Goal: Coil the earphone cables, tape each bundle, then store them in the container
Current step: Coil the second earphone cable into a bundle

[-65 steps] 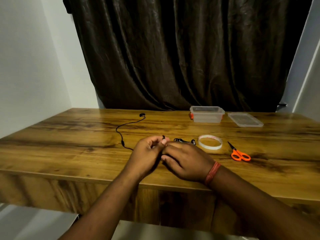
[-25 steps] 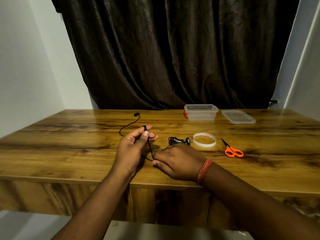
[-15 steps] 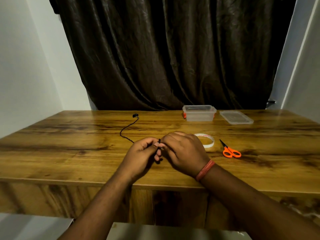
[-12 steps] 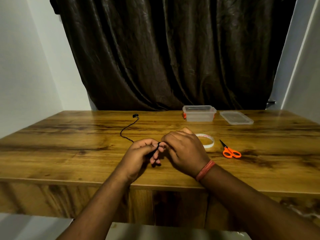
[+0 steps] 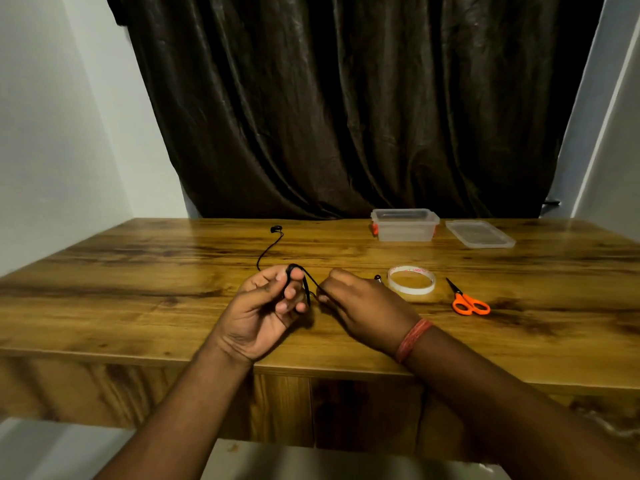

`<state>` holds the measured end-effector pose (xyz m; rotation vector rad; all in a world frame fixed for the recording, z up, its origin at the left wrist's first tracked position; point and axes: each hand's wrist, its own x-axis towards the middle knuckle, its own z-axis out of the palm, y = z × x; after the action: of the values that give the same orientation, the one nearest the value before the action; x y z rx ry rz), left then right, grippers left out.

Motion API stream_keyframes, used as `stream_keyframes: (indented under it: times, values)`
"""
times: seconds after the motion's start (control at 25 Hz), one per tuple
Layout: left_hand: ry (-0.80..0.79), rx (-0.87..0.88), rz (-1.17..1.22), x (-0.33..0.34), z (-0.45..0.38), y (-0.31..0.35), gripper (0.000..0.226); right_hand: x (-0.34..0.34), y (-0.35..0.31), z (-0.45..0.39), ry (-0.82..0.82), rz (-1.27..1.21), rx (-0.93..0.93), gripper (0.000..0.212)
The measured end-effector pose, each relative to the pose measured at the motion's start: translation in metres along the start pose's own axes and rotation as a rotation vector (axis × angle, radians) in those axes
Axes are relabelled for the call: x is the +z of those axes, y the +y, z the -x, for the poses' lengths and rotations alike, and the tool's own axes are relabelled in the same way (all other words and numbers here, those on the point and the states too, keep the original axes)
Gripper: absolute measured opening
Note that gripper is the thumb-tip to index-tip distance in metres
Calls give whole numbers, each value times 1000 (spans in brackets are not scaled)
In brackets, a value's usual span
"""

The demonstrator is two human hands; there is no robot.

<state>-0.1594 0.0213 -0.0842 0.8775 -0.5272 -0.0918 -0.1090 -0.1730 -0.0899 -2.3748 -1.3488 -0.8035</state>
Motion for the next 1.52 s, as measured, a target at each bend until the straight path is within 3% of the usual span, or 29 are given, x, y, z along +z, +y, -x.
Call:
stream_keyframes:
  times: [0.2, 0.36, 0.48, 0.6, 0.76, 1.2, 1.52]
  values:
    - [11, 47, 47, 0, -2, 0, 31, 8, -8, -1, -156, 149, -182, 16]
    - [196, 138, -43, 4, -7, -3, 23, 2, -14, -3, -193, 110, -285, 23]
    - [373, 179, -277, 8, -11, -8, 24, -1, -17, -2, -134, 132, -283, 26]
    - [405, 151, -394, 9, -13, -17, 21, -8, -14, 1, 0, 125, -203, 24]
    - [271, 49, -579, 10, -14, -27, 19, -14, -10, 3, 118, 102, -82, 23]
    - [83, -156, -474, 10, -11, -21, 23, -18, -4, 2, 236, 26, 124, 16]
    - [-104, -193, -176, 5, -3, -8, 19, -10, -2, 2, 34, -255, 128, 10]
